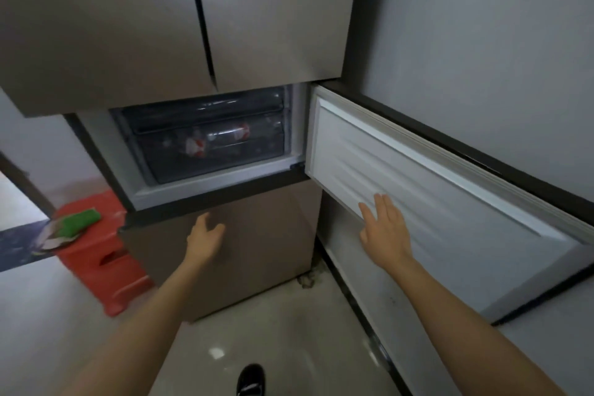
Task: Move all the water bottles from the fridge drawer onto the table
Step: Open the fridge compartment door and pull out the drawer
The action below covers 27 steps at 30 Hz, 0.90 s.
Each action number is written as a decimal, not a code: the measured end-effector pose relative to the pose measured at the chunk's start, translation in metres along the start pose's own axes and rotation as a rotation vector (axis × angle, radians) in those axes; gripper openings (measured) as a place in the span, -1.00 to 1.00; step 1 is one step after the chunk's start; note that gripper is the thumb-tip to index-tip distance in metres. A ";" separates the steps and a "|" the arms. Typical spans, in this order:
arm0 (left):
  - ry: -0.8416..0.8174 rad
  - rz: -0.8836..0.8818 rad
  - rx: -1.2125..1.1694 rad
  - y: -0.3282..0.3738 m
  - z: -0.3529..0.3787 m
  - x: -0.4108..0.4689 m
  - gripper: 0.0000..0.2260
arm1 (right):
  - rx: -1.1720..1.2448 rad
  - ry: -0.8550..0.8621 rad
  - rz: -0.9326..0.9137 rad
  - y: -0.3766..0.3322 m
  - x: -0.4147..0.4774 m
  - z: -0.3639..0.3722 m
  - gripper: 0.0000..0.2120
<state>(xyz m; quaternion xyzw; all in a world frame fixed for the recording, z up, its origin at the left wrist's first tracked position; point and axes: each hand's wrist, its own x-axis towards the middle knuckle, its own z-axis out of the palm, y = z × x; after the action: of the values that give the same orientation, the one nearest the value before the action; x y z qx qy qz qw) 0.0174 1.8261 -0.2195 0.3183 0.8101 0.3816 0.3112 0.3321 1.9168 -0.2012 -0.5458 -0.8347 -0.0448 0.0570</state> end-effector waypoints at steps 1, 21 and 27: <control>0.014 -0.026 -0.043 -0.003 -0.003 0.006 -0.53 | 0.019 -0.025 -0.007 -0.009 0.007 0.004 -0.50; -0.033 -0.503 -1.261 -0.014 -0.079 0.177 -0.86 | 0.558 -0.253 0.198 -0.182 0.208 0.049 -0.49; -0.007 -0.473 -1.519 -0.002 -0.088 0.203 -0.86 | 0.871 -0.314 0.313 -0.212 0.246 0.057 -0.49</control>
<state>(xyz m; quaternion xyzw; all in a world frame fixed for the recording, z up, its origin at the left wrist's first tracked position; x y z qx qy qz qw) -0.1718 1.9407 -0.2288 -0.1601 0.3734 0.7524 0.5185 0.0372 2.0631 -0.2250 -0.5905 -0.6823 0.4005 0.1593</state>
